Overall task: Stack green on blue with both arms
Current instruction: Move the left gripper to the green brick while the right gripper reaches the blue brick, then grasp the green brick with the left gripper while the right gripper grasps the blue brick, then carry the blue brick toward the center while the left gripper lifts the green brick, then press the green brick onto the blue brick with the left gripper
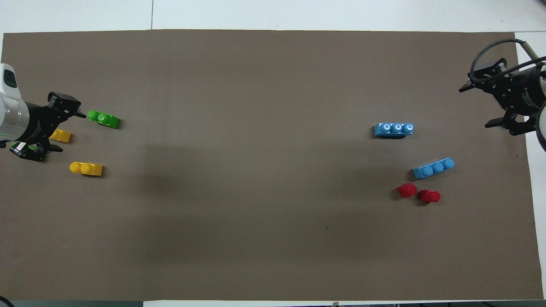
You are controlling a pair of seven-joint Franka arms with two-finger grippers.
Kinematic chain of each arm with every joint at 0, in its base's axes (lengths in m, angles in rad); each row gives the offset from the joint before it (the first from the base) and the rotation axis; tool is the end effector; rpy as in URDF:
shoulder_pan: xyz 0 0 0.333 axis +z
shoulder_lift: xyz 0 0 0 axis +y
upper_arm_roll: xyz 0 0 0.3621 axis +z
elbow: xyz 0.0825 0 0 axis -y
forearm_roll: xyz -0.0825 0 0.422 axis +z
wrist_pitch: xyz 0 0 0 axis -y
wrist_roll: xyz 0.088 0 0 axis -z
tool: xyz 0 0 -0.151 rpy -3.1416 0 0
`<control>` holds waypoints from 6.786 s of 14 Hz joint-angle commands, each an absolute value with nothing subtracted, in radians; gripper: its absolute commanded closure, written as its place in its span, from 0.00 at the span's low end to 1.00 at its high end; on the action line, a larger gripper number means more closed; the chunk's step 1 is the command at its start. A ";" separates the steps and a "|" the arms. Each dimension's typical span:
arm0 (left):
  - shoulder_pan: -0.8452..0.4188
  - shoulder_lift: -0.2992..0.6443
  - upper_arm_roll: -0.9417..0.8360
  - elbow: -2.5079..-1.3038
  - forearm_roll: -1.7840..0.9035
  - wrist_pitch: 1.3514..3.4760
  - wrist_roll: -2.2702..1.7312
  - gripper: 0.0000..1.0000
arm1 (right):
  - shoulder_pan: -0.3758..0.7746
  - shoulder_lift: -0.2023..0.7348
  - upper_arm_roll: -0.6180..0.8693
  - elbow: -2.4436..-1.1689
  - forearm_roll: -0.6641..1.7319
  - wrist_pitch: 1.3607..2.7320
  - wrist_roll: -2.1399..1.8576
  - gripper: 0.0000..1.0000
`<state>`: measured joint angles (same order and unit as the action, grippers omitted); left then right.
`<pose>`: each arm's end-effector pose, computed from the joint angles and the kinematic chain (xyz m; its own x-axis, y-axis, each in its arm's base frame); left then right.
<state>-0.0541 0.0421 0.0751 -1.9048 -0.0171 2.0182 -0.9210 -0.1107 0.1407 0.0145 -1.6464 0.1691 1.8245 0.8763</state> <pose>0.6189 0.0109 0.4688 0.5816 0.8128 0.0330 0.8103 -0.5824 0.0645 0.6552 -0.0427 0.5241 0.5330 -0.8394 -0.1062 -0.8442 -0.5193 -0.1325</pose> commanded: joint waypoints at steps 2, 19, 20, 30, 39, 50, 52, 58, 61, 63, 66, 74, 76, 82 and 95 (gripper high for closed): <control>-0.015 0.132 0.071 -1.891 -0.051 2.121 -1.023 0.00 | -0.172 0.248 0.017 -1.649 0.334 1.888 1.057 0.00; 0.018 0.466 0.071 -1.680 -0.052 2.284 -1.023 0.00 | -0.147 0.416 0.018 -1.756 0.580 2.005 1.190 0.00; 0.018 0.466 0.069 -1.687 -0.052 2.292 -1.025 0.00 | -0.152 0.416 0.018 -1.766 0.600 2.013 1.193 0.00; 0.012 0.445 0.069 -1.815 -0.057 2.359 -1.106 0.00 | -0.146 0.407 0.018 -1.867 0.615 2.144 1.213 0.00; 0.015 0.445 0.069 -1.802 -0.055 2.338 -1.103 0.00 | -0.132 0.397 0.020 -1.919 0.634 2.214 1.209 0.48; 0.012 0.446 0.069 -1.793 -0.057 2.352 -1.098 1.00 | -0.031 0.416 0.032 -1.668 0.706 2.111 1.256 1.00; 0.014 0.442 0.066 -1.780 -0.057 2.336 -1.097 1.00 | 0.082 0.431 0.029 -1.631 0.695 2.185 1.305 1.00; -0.024 0.295 0.057 -1.769 -0.057 2.148 -1.106 1.00 | 0.388 0.474 0.028 -1.641 0.680 2.327 1.601 1.00; -0.076 0.223 0.057 -1.766 -0.057 2.048 -1.198 1.00 | 0.442 0.502 0.026 -1.638 0.672 2.313 1.701 1.00; -0.126 0.181 0.058 -1.773 -0.057 2.025 -1.303 1.00 | 0.462 0.505 0.026 -1.640 0.596 2.286 1.759 1.00; -0.217 0.157 0.058 -1.773 -0.055 1.990 -1.446 1.00 | 0.477 0.514 0.026 -1.654 0.565 2.307 1.795 1.00; -0.469 0.111 0.061 -1.880 0.060 2.078 -1.866 1.00 | 0.525 0.568 0.031 -1.703 0.574 2.502 1.789 1.00; -0.526 0.112 0.060 -1.927 0.129 2.138 -1.984 1.00 | 0.529 0.568 0.031 -1.727 0.574 2.517 1.775 1.00; -0.583 0.181 0.060 -1.916 0.150 2.195 -2.052 1.00 | 0.528 0.560 0.032 -1.763 0.580 2.543 1.733 1.00; -0.656 0.342 0.058 -1.847 0.152 2.295 -2.170 1.00 | 0.528 0.558 0.032 -1.789 0.580 2.566 1.720 1.00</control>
